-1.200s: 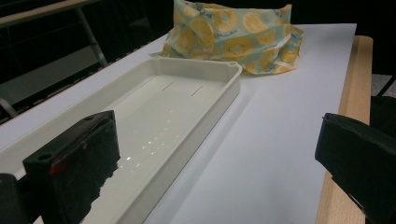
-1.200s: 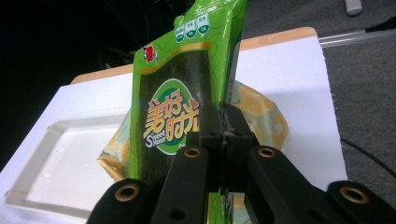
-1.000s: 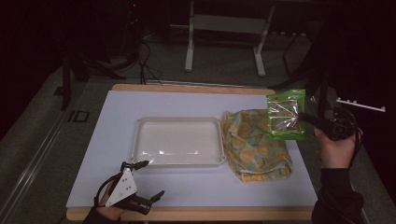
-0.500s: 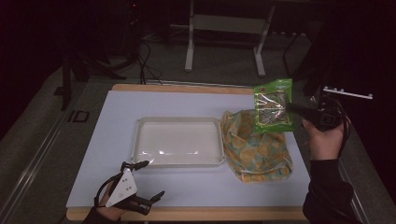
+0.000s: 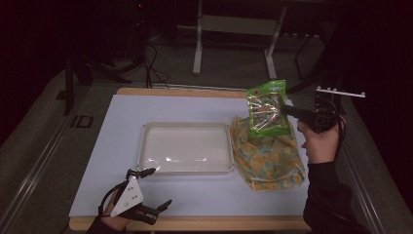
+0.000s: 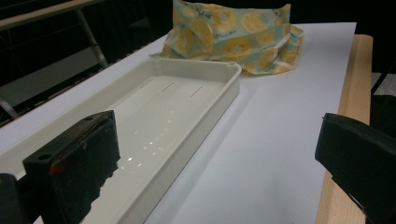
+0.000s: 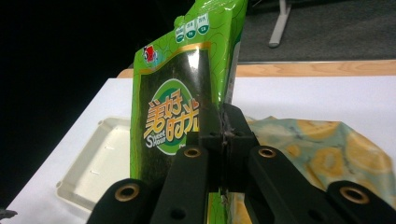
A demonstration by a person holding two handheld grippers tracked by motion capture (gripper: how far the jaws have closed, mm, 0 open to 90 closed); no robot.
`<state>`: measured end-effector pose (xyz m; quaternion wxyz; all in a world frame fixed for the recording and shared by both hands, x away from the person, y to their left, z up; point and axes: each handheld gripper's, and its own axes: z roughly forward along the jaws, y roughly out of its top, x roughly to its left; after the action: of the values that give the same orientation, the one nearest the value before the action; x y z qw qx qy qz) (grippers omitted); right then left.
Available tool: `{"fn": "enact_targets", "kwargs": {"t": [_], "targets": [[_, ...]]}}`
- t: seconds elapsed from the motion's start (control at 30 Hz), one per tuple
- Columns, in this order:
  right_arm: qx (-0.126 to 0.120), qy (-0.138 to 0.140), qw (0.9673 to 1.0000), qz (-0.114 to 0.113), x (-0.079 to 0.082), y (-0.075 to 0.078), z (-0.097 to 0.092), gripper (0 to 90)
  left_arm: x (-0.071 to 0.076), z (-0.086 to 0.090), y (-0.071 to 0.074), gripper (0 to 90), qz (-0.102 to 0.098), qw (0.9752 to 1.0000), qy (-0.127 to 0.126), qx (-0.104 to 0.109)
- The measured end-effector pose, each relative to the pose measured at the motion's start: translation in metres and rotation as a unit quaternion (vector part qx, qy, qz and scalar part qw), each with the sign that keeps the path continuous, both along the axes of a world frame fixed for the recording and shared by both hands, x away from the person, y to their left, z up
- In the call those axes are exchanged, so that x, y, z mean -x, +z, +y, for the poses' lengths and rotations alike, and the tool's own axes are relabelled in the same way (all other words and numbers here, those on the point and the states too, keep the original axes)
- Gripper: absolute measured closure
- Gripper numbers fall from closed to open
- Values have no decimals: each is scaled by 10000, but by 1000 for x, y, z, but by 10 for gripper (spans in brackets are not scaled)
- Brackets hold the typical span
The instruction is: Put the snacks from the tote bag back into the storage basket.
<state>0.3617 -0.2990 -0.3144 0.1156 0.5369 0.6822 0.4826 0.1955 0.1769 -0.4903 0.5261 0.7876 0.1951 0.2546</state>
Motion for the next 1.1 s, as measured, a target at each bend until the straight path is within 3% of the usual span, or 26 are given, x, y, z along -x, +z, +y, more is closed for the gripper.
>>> {"fn": "enact_targets", "kwargs": {"t": [0.4, 1.1], "targets": [[-116, 274, 9995, 71, -7, -11, 31, 888, 0, 0, 0, 4, 0, 10000, -15, -5], [-113, 769, 9968, 177, -11, -24, 84, 888, 1, 0, 0, 3, -35, 10000, -26, -43]]}}
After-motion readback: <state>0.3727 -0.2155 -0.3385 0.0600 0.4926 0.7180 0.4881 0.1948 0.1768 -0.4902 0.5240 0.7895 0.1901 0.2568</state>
